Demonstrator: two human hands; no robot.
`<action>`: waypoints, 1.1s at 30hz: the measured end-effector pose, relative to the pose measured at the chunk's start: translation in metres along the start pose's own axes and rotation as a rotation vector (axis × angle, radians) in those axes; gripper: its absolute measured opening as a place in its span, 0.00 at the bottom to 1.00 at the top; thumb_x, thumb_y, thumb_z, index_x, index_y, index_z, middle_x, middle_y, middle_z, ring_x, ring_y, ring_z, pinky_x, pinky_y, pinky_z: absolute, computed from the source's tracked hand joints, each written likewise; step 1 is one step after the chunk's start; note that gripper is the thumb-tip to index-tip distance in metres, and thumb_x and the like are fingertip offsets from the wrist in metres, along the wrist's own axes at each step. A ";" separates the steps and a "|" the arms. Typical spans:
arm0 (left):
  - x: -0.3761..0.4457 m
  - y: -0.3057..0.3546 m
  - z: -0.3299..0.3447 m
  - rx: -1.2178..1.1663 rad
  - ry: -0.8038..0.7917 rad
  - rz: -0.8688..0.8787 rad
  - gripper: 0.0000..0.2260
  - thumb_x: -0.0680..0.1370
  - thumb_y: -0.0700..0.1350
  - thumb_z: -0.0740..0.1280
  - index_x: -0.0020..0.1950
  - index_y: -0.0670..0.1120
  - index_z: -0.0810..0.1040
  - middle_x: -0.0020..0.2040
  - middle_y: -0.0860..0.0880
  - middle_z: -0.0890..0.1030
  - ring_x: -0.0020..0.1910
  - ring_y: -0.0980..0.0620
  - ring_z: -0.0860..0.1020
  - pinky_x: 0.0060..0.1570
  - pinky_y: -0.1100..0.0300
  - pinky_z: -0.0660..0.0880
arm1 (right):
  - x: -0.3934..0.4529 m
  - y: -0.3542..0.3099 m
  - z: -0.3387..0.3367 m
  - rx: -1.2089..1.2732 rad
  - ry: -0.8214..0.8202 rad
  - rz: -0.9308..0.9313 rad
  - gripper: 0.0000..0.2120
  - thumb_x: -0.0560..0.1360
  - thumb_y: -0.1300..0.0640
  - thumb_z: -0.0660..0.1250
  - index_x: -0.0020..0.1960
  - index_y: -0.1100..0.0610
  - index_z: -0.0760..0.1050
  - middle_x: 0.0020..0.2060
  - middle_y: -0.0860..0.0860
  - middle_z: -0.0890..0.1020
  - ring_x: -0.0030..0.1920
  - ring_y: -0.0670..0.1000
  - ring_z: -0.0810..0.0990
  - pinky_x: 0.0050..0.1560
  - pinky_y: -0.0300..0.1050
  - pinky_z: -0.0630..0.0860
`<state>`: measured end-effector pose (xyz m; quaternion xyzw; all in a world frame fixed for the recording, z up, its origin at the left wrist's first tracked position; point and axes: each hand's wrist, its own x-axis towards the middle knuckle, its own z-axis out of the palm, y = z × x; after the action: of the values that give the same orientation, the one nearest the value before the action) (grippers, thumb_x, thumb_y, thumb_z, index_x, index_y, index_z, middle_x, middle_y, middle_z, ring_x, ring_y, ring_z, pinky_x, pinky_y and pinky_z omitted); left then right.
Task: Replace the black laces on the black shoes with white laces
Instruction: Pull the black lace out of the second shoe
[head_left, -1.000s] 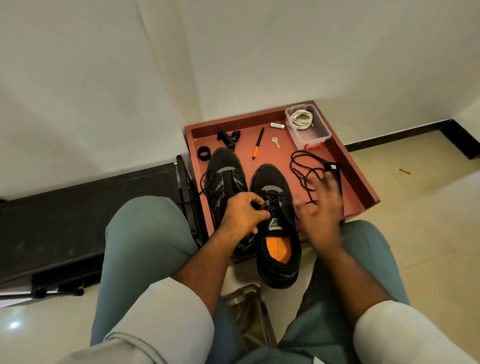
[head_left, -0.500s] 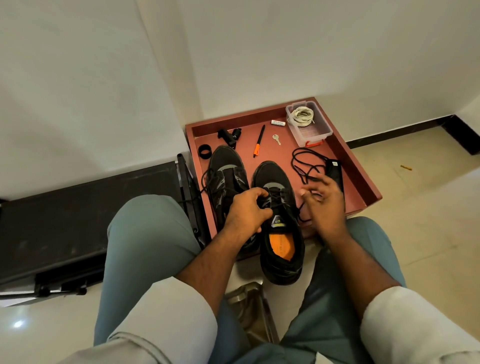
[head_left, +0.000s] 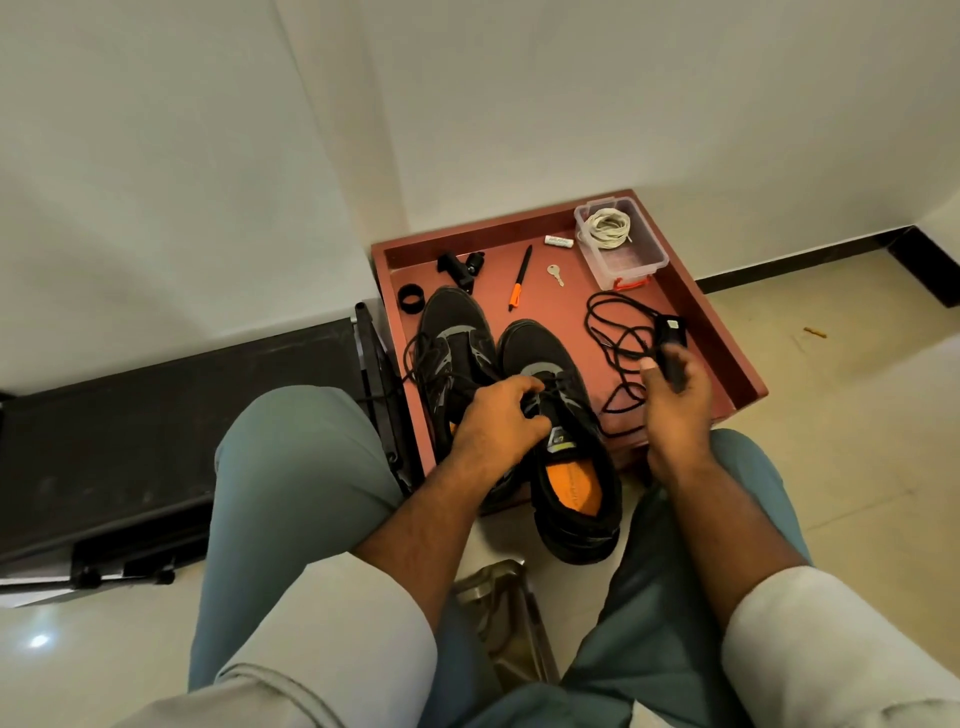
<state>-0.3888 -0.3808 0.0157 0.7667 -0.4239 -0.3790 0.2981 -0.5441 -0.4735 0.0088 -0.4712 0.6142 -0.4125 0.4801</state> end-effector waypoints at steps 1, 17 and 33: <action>0.000 0.001 0.001 0.092 -0.019 0.047 0.23 0.74 0.43 0.67 0.69 0.53 0.73 0.48 0.45 0.83 0.44 0.46 0.81 0.43 0.53 0.80 | 0.000 0.001 -0.004 -0.167 -0.045 -0.054 0.27 0.76 0.54 0.70 0.72 0.47 0.65 0.73 0.53 0.63 0.68 0.50 0.67 0.66 0.48 0.68; 0.009 -0.007 0.011 0.100 0.068 0.029 0.09 0.76 0.50 0.69 0.43 0.50 0.71 0.34 0.53 0.73 0.33 0.53 0.72 0.37 0.54 0.74 | -0.029 0.030 0.002 -0.818 -0.535 -0.435 0.21 0.75 0.66 0.65 0.67 0.56 0.74 0.55 0.52 0.78 0.57 0.52 0.75 0.57 0.39 0.69; 0.005 -0.001 0.013 0.223 0.117 0.093 0.05 0.80 0.49 0.65 0.50 0.50 0.78 0.41 0.51 0.80 0.41 0.50 0.79 0.41 0.53 0.78 | -0.029 0.039 0.004 -0.775 -0.503 -0.403 0.21 0.76 0.65 0.62 0.68 0.55 0.72 0.59 0.52 0.76 0.61 0.54 0.73 0.65 0.52 0.70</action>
<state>-0.3970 -0.3866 0.0059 0.7952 -0.4805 -0.2700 0.2527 -0.5449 -0.4369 -0.0237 -0.8089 0.4843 -0.1123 0.3138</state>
